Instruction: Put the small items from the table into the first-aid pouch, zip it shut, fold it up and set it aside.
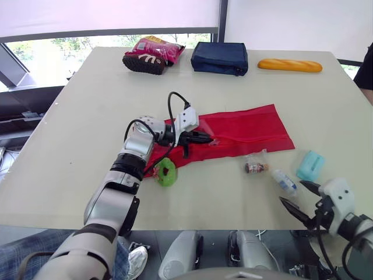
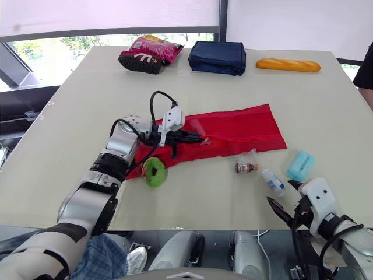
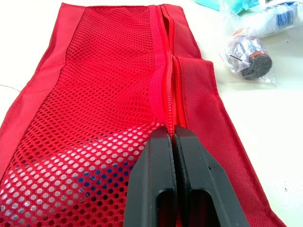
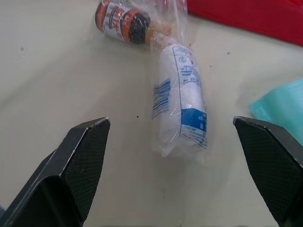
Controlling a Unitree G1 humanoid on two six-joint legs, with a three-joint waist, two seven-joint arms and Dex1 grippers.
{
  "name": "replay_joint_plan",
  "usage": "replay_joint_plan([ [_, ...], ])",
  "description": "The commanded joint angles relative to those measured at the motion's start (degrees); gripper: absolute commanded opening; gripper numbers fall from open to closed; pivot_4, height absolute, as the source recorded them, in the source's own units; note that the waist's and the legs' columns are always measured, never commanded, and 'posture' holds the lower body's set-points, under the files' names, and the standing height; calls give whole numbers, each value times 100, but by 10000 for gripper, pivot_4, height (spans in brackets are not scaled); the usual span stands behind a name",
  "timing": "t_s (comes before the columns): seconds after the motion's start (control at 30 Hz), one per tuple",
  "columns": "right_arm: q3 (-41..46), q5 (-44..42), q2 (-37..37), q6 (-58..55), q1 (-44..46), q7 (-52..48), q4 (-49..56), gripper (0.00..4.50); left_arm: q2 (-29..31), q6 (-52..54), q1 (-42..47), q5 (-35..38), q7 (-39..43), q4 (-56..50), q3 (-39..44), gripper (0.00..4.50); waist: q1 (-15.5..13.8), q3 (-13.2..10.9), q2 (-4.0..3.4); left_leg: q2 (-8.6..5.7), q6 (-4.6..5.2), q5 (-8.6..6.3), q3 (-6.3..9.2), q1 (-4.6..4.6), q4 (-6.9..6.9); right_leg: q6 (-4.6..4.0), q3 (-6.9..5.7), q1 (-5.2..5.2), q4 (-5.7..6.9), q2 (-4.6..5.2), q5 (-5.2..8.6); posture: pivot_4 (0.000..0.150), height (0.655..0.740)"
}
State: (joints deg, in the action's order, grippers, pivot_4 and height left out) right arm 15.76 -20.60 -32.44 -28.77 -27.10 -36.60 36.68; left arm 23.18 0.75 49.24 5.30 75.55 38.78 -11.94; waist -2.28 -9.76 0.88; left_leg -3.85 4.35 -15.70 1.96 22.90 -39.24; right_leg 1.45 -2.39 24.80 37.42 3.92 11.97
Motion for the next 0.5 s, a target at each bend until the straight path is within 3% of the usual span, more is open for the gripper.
replay_joint_plan([
  [0.03,-84,115,44,110,127,162,-43,32090,-5,-97,117,-19,-9,-118,21,0,2,0,0,0,0,0,0,0,0,0,0,0,0,-1,0,1500,7395],
  [0.2,-119,243,47,250,146,217,-122,4169,-5,-111,147,-50,18,-86,35,0,8,0,1,0,0,0,0,-1,-1,0,0,0,2,-4,0,1500,7395],
  [0.23,-18,149,42,200,117,211,-32,306,1,-110,157,-50,27,-82,39,0,9,0,1,0,0,0,0,-2,-3,0,1,-1,3,-5,0,1500,7395],
  [0.37,379,-402,-136,-234,-31,72,566,306,10,-88,175,-46,39,-56,57,0,6,0,0,0,0,0,0,-3,-5,0,2,-1,9,-5,0,1500,7395],
  [0.5,209,-1525,-333,-1651,754,628,1587,306,-61,-80,125,-51,19,-70,27,0,57,0,0,3,5,-3,0,-4,-7,0,5,0,10,-7,0,1500,7395],
])
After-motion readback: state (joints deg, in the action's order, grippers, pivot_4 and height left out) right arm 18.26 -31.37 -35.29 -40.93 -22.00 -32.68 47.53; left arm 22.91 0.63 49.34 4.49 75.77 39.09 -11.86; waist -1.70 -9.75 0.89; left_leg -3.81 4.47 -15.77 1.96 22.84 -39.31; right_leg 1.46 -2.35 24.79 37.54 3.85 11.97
